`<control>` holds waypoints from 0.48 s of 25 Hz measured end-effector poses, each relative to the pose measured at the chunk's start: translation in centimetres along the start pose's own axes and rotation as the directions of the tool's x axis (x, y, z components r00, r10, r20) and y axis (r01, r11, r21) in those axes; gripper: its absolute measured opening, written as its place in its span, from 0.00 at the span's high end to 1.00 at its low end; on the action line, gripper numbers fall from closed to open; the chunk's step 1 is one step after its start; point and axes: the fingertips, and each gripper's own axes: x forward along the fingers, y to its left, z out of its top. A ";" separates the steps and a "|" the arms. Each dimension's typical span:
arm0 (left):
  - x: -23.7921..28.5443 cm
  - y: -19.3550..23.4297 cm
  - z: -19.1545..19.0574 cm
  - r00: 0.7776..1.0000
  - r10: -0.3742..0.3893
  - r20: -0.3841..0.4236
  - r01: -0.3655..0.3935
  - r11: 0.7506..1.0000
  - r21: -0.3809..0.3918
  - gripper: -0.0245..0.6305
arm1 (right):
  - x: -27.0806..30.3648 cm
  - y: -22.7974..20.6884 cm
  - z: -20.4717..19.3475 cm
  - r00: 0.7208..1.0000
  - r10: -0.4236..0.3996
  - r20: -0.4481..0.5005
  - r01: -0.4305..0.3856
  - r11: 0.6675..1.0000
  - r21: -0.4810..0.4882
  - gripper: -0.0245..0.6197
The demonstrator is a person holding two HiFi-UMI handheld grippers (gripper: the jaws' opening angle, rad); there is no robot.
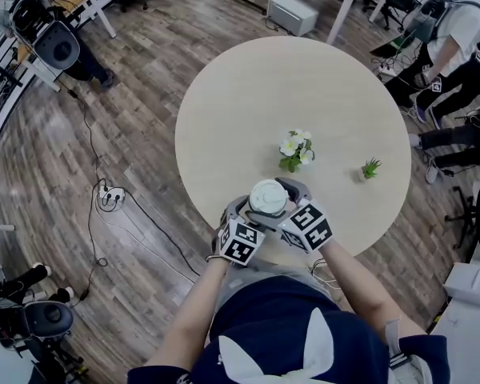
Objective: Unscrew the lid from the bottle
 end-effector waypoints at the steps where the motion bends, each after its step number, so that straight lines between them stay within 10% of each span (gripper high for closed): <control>1: 0.0 0.0 0.0 1.000 0.000 -0.001 0.000 1.000 0.000 0.44 | -0.1 -0.1 0.1 1.000 -0.001 0.004 0.001 1.000 0.005 0.25; 12: 0.1 -0.2 -0.1 1.000 -0.001 -0.002 0.001 1.000 -0.003 0.44 | -1.5 -0.6 1.2 0.998 -0.004 0.059 -0.001 0.996 0.090 0.25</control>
